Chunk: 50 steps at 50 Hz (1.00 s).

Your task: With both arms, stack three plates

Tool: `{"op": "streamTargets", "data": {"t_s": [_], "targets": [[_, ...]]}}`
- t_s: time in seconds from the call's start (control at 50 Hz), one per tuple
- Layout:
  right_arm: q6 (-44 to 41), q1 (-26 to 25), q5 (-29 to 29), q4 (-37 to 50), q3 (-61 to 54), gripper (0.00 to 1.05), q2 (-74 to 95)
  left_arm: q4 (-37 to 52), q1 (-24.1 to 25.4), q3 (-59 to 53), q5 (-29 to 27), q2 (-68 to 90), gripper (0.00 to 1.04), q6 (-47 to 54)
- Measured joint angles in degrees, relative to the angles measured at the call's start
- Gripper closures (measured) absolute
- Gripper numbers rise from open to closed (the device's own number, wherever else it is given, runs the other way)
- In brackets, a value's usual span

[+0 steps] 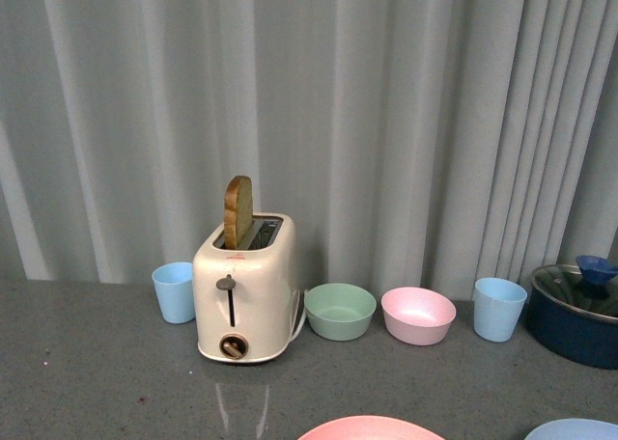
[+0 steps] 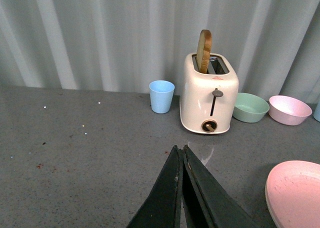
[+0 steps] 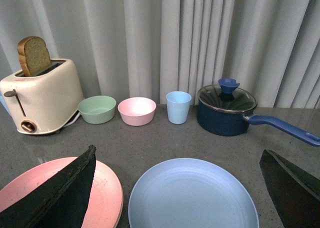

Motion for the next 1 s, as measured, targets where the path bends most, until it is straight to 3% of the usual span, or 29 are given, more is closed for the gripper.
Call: {"op": "streamTargets", "data": {"t_s": [0.54,0.68,0.76,1.0], "targets": [[0.0,0.0,0.0,0.0,0.0,0.07,0.0,-5.7,0.0,-2.6,0.0,-10.2,1.01,0.0],[0.0,0.0,0.0,0.0,0.0,0.07,0.0,-8.9,0.0,-2.6,0.0,-13.4,1.01,0.0],[0.0,0.0,0.0,0.0,0.0,0.07,0.0,-18.0,0.0,-2.6,0.0,-21.1,1.01,0.0],[0.0,0.0,0.0,0.0,0.0,0.07,0.0,-18.4,0.0,-2.6,0.1,-22.4,0.98,0.0]]}}
